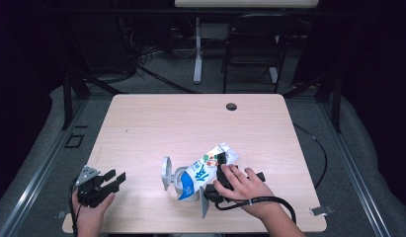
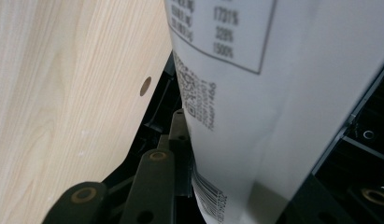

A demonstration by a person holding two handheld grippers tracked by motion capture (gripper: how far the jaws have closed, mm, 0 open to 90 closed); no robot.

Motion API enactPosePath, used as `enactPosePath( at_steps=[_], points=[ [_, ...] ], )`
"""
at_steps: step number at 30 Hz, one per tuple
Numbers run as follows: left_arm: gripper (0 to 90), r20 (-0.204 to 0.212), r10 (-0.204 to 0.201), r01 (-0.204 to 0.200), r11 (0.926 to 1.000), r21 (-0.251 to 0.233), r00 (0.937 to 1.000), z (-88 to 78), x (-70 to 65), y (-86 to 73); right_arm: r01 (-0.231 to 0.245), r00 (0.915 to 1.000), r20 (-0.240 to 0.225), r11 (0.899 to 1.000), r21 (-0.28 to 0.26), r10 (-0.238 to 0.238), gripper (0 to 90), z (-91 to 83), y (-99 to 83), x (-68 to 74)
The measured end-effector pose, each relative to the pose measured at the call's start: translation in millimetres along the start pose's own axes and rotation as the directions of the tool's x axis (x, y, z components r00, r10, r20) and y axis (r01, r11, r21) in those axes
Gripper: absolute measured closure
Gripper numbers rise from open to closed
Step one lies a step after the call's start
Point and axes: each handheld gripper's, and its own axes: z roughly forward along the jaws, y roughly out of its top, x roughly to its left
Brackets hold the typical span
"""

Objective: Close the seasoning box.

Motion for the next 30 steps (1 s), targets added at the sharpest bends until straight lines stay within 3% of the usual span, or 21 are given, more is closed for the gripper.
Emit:
enactPosePath(
  at_steps=[3, 4, 30],
  points=[
    [53.3, 0.000, 0.000, 0.000, 1.0000, 0.000, 1.0000, 0.0, 0.2, 0.0, -0.005, 1.0000, -0.005, 1.000, 0.002, 0.005, 74.5, 0.0, 0.0, -0.2],
    [53.2, 0.000, 0.000, 0.000, 1.0000, 0.000, 1.0000, 0.0, 0.2, 0.0, -0.052, 0.9986, -0.012, 0.997, -0.052, 0.052, 74.7, 3.2, -0.2, 2.5],
    [53.3, -0.001, -0.001, 0.001, 1.0000, 0.003, 1.0000, 0.3, 0.7, -0.5, -0.128, 0.9907, -0.054, 0.990, -0.052, 0.125, 77.0, 1.8, -2.8, -0.1]
  ],
)
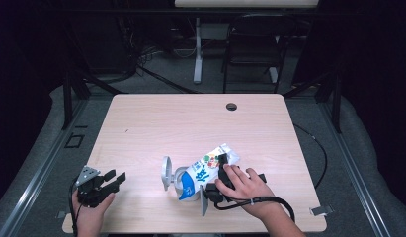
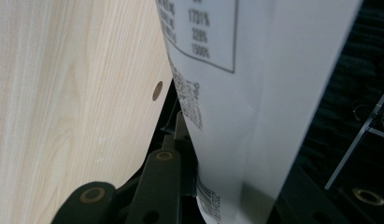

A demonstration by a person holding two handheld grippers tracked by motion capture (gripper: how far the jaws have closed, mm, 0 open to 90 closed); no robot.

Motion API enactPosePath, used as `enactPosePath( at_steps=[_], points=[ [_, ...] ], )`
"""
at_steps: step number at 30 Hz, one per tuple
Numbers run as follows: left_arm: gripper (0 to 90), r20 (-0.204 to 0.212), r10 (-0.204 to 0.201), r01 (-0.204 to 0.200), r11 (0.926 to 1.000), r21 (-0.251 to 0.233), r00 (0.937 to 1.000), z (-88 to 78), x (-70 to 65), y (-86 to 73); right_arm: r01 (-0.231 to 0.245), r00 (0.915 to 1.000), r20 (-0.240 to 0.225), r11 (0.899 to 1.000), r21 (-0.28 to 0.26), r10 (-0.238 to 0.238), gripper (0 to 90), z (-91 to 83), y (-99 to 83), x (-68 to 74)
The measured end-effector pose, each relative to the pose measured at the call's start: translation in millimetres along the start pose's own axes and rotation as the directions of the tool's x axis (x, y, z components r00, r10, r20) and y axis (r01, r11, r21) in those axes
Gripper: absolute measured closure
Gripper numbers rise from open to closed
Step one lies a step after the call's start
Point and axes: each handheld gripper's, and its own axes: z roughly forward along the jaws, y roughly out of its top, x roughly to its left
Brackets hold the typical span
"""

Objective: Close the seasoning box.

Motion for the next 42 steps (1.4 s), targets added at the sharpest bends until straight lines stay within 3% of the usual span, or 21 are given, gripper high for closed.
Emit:
enactPosePath(
  at_steps=[14, 23, 30, 32, 40, 42],
  points=[
    [53.3, -0.001, 0.000, 0.000, 1.0000, -0.001, 1.0000, 0.0, -0.1, 0.1, -0.073, 0.9966, -0.039, 0.997, 0.004, 0.073, 78.3, -0.8, -1.7, -1.2],
    [53.3, -0.001, 0.000, 0.000, 1.0000, -0.003, 1.0000, 0.6, -0.5, -0.1, -0.141, 0.9875, -0.070, 0.990, 0.002, 0.141, 78.6, -2.0, -4.4, 0.1],
    [53.3, -0.001, -0.002, 0.002, 1.0000, -0.001, 1.0000, 0.8, -0.7, -0.4, -0.197, 0.9763, -0.091, 0.980, 0.000, 0.197, 78.9, -2.8, -5.9, 1.5],
    [53.3, -0.001, -0.001, 0.001, 1.0000, -0.001, 1.0000, 0.8, -0.8, -0.3, -0.230, 0.9685, -0.102, 0.973, -0.013, 0.227, 79.0, -1.8, -6.8, 3.5],
    [53.3, -0.001, 0.002, -0.002, 1.0000, 0.001, 1.0000, 0.4, -0.1, -0.2, -0.273, 0.9558, -0.114, 0.962, -0.002, 0.271, 79.3, -4.0, -6.9, 4.6],
    [53.3, -0.003, 0.001, -0.001, 1.0000, -0.002, 1.0000, 0.7, -0.2, -0.4, -0.295, 0.9487, -0.122, 0.955, -0.013, 0.292, 79.4, -3.7, -6.9, 5.2]
  ],
)
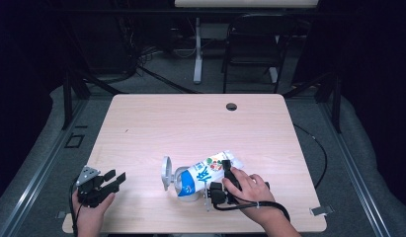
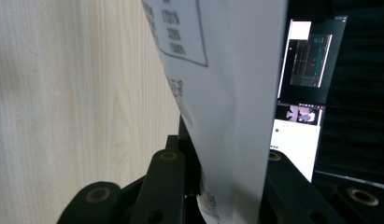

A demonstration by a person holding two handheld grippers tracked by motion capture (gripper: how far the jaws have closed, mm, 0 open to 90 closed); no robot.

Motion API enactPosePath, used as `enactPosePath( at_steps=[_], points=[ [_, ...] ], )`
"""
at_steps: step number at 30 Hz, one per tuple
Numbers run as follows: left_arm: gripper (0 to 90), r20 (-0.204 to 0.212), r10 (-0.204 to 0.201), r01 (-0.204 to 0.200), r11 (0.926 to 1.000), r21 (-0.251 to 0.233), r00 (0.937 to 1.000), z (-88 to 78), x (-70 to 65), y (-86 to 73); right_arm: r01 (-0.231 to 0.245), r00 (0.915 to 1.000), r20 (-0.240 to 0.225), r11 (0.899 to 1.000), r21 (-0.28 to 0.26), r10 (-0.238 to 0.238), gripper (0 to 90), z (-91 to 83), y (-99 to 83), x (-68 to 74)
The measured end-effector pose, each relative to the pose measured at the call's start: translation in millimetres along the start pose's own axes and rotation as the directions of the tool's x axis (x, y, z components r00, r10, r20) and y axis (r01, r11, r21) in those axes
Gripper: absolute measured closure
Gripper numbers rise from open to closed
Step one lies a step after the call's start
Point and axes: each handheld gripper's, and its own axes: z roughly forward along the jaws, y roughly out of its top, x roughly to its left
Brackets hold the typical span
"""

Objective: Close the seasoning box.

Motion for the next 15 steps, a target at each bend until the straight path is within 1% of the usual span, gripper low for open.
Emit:
enactPosePath(
  at_steps=[3, 4, 5, 6, 7, 10, 13, 14, 15],
  points=[
    [53.2, 0.000, -0.001, 0.001, 1.0000, 0.000, 1.0000, 0.1, -0.5, 0.0, -0.025, 0.9997, -0.006, 1.000, -0.017, 0.025, 79.5, -0.3, 0.4, 0.3],
    [53.2, -0.001, 0.000, 0.000, 1.0000, 0.002, 1.0000, -0.1, -0.5, 0.1, -0.015, 0.9999, -0.005, 1.000, -0.002, 0.015, 79.5, -2.4, 1.3, -0.8],
    [53.3, -0.001, 0.000, 0.000, 1.0000, 0.002, 1.0000, -0.1, -0.4, 0.1, -0.033, 0.9994, -0.007, 0.999, -0.019, 0.033, 79.6, -1.8, 0.8, 0.3],
    [53.3, 0.000, 0.000, 0.000, 1.0000, 0.000, 1.0000, 0.0, -0.3, 0.0, -0.042, 0.9991, -0.011, 0.999, -0.026, 0.042, 79.7, -1.9, 0.9, 0.4],
    [53.3, -0.001, 0.000, 0.000, 1.0000, 0.000, 1.0000, 0.1, -0.1, -0.1, -0.045, 0.9989, -0.017, 0.999, -0.020, 0.045, 79.7, -2.9, 1.4, 0.2],
    [53.3, -0.001, 0.001, -0.001, 1.0000, 0.000, 1.0000, 0.0, 0.0, -0.2, -0.065, 0.9975, -0.030, 0.997, -0.031, 0.064, 79.9, -3.6, 2.4, 0.0],
    [53.3, -0.001, 0.001, -0.001, 1.0000, 0.000, 1.0000, -0.2, -0.1, -0.2, -0.094, 0.9947, -0.045, 0.995, -0.037, 0.093, 80.0, -4.3, 2.8, 0.2],
    [53.3, -0.002, 0.001, -0.001, 1.0000, -0.001, 1.0000, 0.0, 0.0, -0.4, -0.121, 0.9914, -0.056, 0.991, -0.051, 0.118, 80.1, -3.5, 2.2, 1.0],
    [53.2, -0.002, 0.000, 0.000, 1.0000, -0.002, 1.0000, 0.1, 0.1, -0.5, -0.127, 0.9906, -0.058, 0.991, -0.052, 0.124, 80.1, -3.5, 2.1, 1.1]
  ],
)
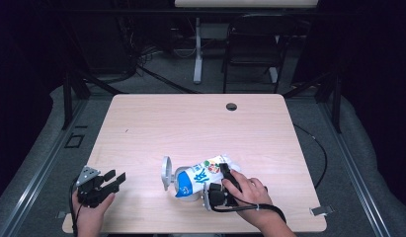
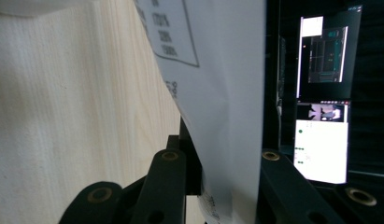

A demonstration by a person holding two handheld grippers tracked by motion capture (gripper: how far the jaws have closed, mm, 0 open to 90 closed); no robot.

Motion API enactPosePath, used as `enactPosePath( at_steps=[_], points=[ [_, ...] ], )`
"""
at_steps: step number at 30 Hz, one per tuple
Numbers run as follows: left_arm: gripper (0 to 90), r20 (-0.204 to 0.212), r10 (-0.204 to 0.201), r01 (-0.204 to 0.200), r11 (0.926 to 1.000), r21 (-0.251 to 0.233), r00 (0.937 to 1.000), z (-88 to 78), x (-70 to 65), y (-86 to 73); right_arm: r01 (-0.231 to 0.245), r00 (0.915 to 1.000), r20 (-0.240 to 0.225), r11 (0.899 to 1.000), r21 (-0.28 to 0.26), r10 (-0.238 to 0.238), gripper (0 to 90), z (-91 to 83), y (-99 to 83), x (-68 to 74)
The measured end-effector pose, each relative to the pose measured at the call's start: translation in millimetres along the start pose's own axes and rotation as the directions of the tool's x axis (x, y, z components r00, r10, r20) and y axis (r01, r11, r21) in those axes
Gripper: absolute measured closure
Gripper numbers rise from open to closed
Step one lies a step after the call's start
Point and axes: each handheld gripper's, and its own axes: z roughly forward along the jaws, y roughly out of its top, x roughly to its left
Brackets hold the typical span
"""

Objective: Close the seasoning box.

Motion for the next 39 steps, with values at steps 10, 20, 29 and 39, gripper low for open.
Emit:
enactPosePath(
  at_steps=[10, 20, 29, 39],
  points=[
    [53.2, -0.003, 0.000, 0.000, 0.9999, 0.010, 1.0000, -0.1, 0.7, -0.9, -0.112, 0.9929, -0.044, 0.994, -0.021, 0.111, 80.2, 0.2, -3.9, 2.2],
    [53.3, -0.011, 0.011, -0.011, 0.9999, 0.010, 0.9999, -1.9, -0.7, -2.7, -0.215, 0.9739, -0.087, 0.975, -0.057, 0.210, 80.3, 2.5, -8.6, 4.8],
    [53.3, -0.016, 0.016, -0.015, 0.9998, 0.013, 0.9997, -5.7, -1.9, -5.0, -0.300, 0.9490, -0.126, 0.950, -0.081, 0.289, 80.4, 5.7, -14.5, 7.3],
    [53.3, -0.028, 0.015, -0.015, 0.9997, 0.021, 0.9995, -10.6, 0.8, -8.3, -0.404, 0.9080, -0.163, 0.909, -0.101, 0.386, 80.5, 5.7, -16.8, 10.8]
  ],
)
